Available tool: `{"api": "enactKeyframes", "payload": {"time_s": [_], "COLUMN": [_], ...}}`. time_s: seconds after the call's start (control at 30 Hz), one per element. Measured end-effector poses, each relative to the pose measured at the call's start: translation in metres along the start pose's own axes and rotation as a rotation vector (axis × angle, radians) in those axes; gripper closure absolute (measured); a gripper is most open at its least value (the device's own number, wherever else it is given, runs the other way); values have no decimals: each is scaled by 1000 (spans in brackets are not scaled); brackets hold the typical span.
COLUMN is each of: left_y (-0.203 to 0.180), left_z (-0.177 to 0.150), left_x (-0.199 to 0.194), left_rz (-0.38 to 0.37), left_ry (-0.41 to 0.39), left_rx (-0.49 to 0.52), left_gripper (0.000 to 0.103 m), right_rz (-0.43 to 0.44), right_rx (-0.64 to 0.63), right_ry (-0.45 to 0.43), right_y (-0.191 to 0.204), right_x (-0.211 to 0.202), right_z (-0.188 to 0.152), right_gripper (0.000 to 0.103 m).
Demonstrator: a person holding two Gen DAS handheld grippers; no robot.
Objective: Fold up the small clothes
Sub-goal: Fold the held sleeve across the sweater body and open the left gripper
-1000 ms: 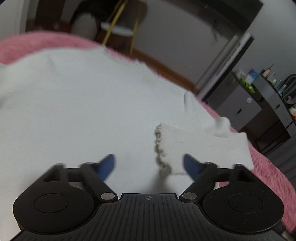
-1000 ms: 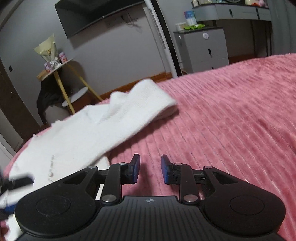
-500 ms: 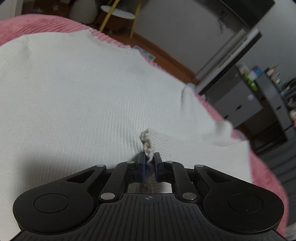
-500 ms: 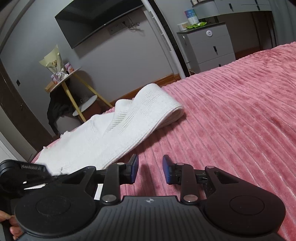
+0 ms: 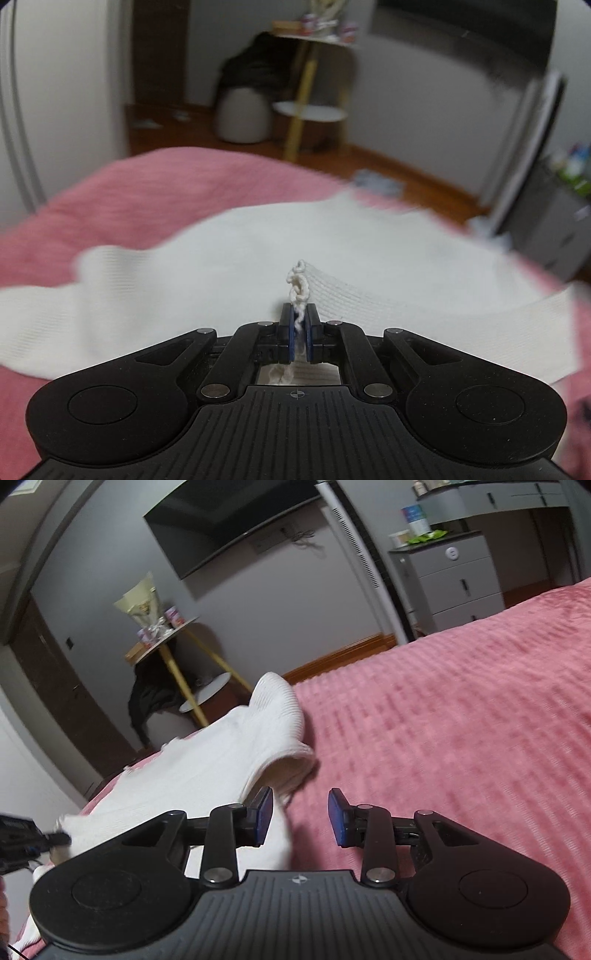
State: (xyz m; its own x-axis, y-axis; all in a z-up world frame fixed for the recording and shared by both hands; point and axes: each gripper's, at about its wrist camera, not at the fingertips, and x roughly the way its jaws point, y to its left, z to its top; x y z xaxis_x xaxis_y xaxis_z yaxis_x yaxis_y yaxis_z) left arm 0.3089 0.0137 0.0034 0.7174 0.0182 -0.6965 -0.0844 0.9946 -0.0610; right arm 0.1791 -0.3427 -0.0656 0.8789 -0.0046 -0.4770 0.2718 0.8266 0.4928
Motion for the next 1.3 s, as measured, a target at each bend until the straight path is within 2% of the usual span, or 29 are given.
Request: {"api": "enactKeyframes", "payload": {"time_s": [0.03,0.2,0.33,0.6,0.73,0.9,1.07,1.17,1.3], "left_y": [4,21,30,37,38,39,43,42,45], "left_z": [-3,-10,-5,-13,-14,-7,-11,-16,-17], "left_x": [3,10,14,18,22,16,31,31,22], "left_rz": [30,68,38,11,29,65,107,117,79], "left_ry": [5,12,8,37,40,0,52,47,52], "left_rx": [19,6,-56,-64,-53,-24,-15,-5,-39], "left_gripper": [96,96,96,96,96,96,95,90,82], "right_rz": [11,52,40,-3,-22,-36,-75,-101,-93], "right_rx": [-2,17,-7,-74,-121,-159,-222,-274,-275], "right_ry": [4,24,34,47,51,50,55,54,53], "right_y": [2,6,10,17,21,24,31,37,36], "right_x": [1,7,11,16,16,16,18,19,19], "right_z": [-1,-5,-9,-14,-18,-20,-23,-27,-25], "right_gripper": [71,71,71,71,71,71,71,71,70]}}
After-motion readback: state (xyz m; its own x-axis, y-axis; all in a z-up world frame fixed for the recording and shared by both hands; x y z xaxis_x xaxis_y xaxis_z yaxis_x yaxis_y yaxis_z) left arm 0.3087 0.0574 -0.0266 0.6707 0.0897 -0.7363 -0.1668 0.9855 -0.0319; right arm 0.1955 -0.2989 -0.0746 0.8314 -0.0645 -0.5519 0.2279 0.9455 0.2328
